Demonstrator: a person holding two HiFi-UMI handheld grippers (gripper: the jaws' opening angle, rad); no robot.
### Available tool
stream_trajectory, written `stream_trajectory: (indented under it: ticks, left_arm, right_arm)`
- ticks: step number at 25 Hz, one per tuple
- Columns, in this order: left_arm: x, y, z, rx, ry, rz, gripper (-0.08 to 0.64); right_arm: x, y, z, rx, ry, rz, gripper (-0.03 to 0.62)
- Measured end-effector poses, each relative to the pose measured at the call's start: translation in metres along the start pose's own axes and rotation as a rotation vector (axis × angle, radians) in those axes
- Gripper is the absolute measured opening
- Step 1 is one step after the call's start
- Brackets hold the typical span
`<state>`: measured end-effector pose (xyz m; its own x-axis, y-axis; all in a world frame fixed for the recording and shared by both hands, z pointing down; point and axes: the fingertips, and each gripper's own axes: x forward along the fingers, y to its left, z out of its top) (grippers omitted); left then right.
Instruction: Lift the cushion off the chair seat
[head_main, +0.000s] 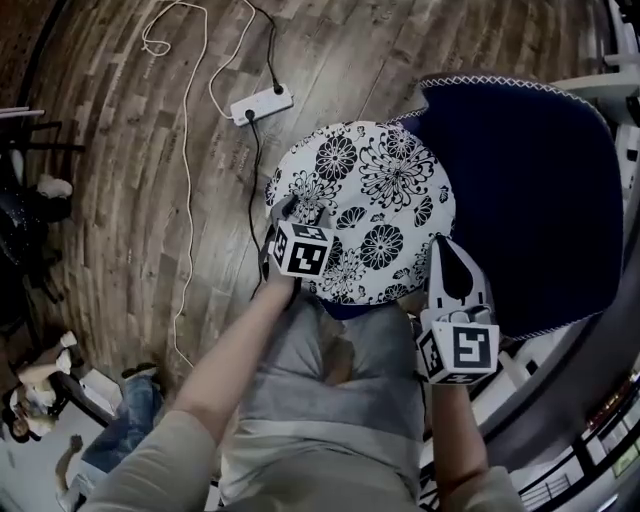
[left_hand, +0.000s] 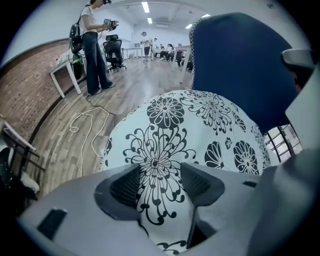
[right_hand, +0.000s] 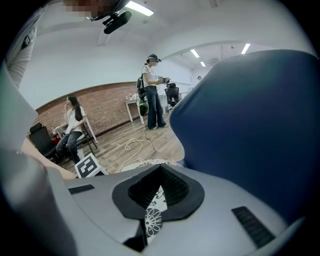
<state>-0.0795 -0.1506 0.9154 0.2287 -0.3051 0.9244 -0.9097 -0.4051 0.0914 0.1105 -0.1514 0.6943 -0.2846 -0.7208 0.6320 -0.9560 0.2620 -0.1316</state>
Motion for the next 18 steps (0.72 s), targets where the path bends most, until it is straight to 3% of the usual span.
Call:
stream_trajectory:
  ticks: [12,14,16,18]
  left_arm:
    - [0.000,-0.001,0.001,0.018,-0.018,0.037,0.216]
    - [-0.003,-0.005,0.001,-0.004,-0.010,0.019,0.155]
    - [-0.006,-0.010,0.002,-0.010,0.000,0.001,0.033]
    - [-0.009,-0.014,0.004,0.003,0.002,-0.006,0.026]
  right_arm:
    - [0.001,-0.002,-0.031,0.025,0.037,-0.004,0.003]
    - [-0.005,-0.005,-0.031,0.035,0.033,-0.009,0.003]
    - [-0.014,-0.009,-0.029,0.055,0.020,-0.016,0.003]
    - [-0.022,-0.011,-0.023,0.068,0.002,-0.020,0.003]
